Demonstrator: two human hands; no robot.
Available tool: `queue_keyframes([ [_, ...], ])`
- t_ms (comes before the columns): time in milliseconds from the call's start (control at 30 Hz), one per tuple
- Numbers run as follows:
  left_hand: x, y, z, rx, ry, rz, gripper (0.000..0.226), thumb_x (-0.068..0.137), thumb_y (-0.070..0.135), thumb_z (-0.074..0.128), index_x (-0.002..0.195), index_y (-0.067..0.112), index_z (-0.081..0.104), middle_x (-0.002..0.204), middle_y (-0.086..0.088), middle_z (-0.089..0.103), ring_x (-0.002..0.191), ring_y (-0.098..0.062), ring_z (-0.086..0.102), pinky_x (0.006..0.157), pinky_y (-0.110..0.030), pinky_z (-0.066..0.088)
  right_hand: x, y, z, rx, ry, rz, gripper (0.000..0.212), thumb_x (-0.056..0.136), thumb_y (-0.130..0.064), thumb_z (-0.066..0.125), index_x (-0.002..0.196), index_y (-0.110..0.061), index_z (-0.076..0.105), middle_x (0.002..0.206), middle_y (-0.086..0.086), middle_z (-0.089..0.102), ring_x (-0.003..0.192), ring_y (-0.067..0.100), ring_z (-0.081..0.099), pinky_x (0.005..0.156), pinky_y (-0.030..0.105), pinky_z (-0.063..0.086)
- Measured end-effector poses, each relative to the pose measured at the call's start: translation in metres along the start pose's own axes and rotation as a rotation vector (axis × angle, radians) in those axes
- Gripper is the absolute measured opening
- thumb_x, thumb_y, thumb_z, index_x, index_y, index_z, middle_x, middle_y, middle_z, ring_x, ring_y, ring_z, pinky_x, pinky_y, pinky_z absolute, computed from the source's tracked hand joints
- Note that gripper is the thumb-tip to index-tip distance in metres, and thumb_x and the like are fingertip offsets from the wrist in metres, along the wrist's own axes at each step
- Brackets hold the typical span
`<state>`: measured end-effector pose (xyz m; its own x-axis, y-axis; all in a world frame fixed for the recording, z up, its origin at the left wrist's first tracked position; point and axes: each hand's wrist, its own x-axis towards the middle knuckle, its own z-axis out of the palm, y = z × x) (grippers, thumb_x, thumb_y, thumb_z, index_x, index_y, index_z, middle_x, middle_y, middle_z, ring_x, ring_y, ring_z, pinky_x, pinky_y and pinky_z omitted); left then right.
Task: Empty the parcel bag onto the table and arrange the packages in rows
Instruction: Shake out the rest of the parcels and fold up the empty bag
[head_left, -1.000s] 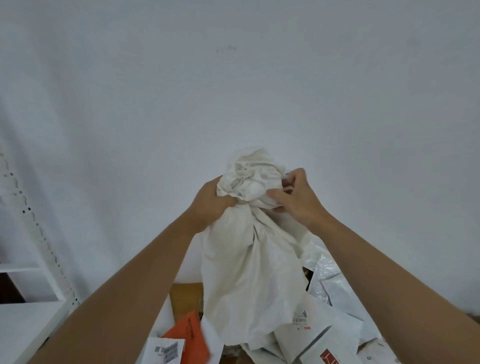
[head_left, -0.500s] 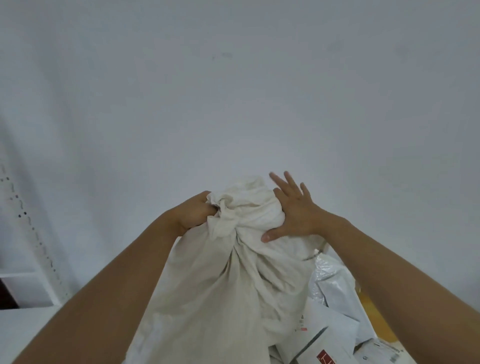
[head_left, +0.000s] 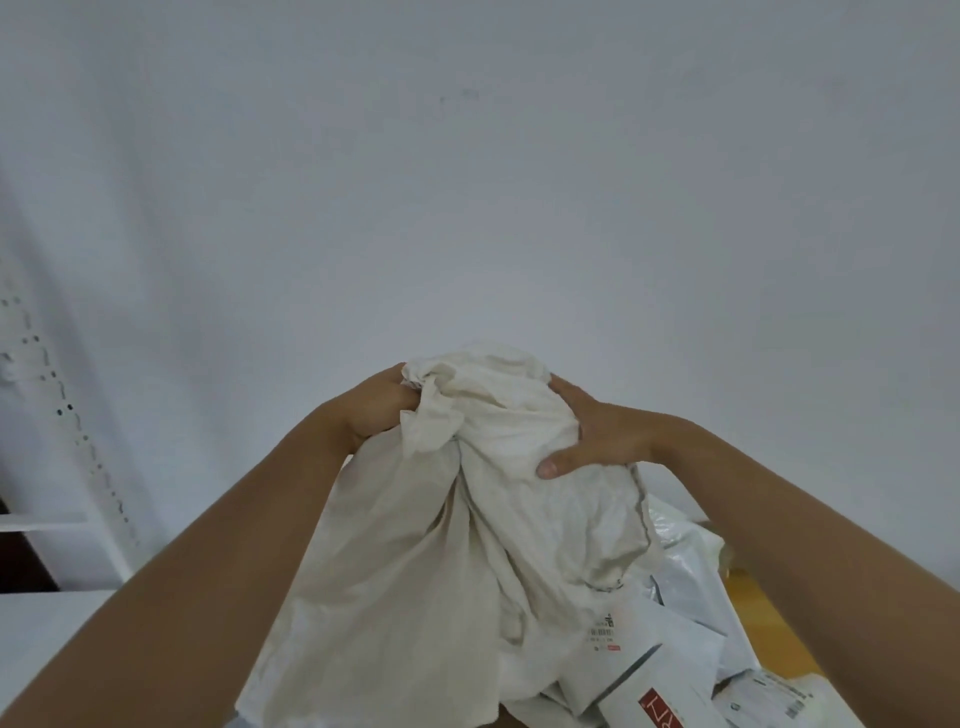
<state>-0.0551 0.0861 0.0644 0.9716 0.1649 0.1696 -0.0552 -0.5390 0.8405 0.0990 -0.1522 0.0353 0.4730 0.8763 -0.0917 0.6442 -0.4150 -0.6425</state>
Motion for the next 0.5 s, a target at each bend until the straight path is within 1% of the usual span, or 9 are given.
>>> queue_keyframes([
  [33,0.003,0.001,0.005,0.02,0.006,0.015,0.031,0.093,-0.013,0.046,0.078,0.011,0.058,0.069,0.009,0.066,0.062,0.004,0.059,0.063,-0.008,0.045,0.001,-0.005,0.002,0.023,-0.044,-0.009,0.111,0.062,-0.055,0.086,0.149,-0.043,0.018,0.145,-0.023,0.036,0.13,0.001,0.041,0.107,0.026,0.039],
  [100,0.005,0.006,0.014,0.049,-0.014,0.025,0.039,0.094,-0.015,0.043,0.076,0.018,0.052,0.07,0.006,0.058,0.066,0.0,0.054,0.063,-0.005,0.043,0.002,-0.014,0.007,0.1,-0.095,0.004,0.075,0.071,-0.039,0.086,0.134,-0.04,0.044,0.127,-0.022,0.058,0.113,-0.003,0.056,0.093,0.017,0.047],
  [167,0.006,0.008,0.015,0.01,-0.032,0.008,0.019,0.093,-0.005,0.052,0.08,0.008,0.057,0.078,-0.005,0.055,0.071,-0.007,0.054,0.067,-0.011,0.044,0.004,-0.013,0.012,0.161,-0.036,0.001,0.059,0.072,-0.034,0.086,0.123,-0.038,0.056,0.118,-0.018,0.065,0.107,0.002,0.062,0.091,0.022,0.05],
  [200,0.003,0.009,0.015,0.001,-0.031,0.002,0.007,0.087,0.005,0.056,0.086,-0.001,0.06,0.083,-0.012,0.058,0.076,-0.014,0.057,0.072,-0.021,0.046,0.006,-0.01,0.013,0.186,0.011,-0.005,0.056,0.072,-0.033,0.086,0.121,-0.037,0.059,0.117,-0.017,0.066,0.107,0.003,0.062,0.09,0.023,0.05],
  [233,0.004,0.008,0.013,0.014,-0.029,-0.008,0.023,0.081,0.013,0.056,0.093,-0.007,0.062,0.087,-0.018,0.061,0.081,-0.019,0.058,0.074,-0.028,0.045,0.005,-0.009,0.012,0.213,0.055,-0.013,0.055,0.073,-0.033,0.085,0.121,-0.036,0.059,0.117,-0.016,0.066,0.106,0.003,0.062,0.089,0.022,0.05],
  [267,0.003,0.008,0.012,0.039,-0.025,-0.014,0.03,0.077,0.016,0.055,0.094,-0.007,0.063,0.088,-0.017,0.064,0.082,-0.02,0.058,0.074,-0.03,0.045,0.005,-0.008,0.011,0.22,0.094,-0.019,0.054,0.074,-0.034,0.085,0.122,-0.035,0.059,0.117,-0.016,0.065,0.107,0.004,0.061,0.089,0.022,0.049],
  [367,0.004,0.007,0.017,0.068,0.03,0.01,0.021,0.074,0.017,0.053,0.084,0.007,0.067,0.08,0.001,0.068,0.075,-0.008,0.06,0.069,-0.021,0.045,0.009,-0.008,0.008,0.17,0.219,-0.017,0.059,0.075,-0.042,0.082,0.128,-0.032,0.059,0.122,-0.013,0.063,0.111,0.008,0.06,0.097,0.029,0.047],
  [433,0.005,0.006,0.023,0.117,0.122,0.049,0.023,0.075,0.017,0.054,0.085,-0.002,0.061,0.081,-0.01,0.064,0.075,-0.011,0.055,0.07,-0.03,0.043,0.01,-0.009,0.006,0.181,0.295,-0.032,0.051,0.079,-0.04,0.078,0.126,-0.03,0.06,0.122,-0.011,0.063,0.111,0.011,0.059,0.099,0.032,0.047],
  [500,0.012,-0.002,0.031,0.184,0.231,0.066,0.021,0.077,0.019,0.059,0.089,0.002,0.056,0.089,-0.013,0.057,0.08,-0.015,0.051,0.069,-0.034,0.04,0.01,-0.011,0.005,0.216,0.344,-0.077,0.036,0.085,-0.035,0.073,0.119,-0.032,0.061,0.116,-0.013,0.064,0.109,0.009,0.06,0.098,0.03,0.047],
])
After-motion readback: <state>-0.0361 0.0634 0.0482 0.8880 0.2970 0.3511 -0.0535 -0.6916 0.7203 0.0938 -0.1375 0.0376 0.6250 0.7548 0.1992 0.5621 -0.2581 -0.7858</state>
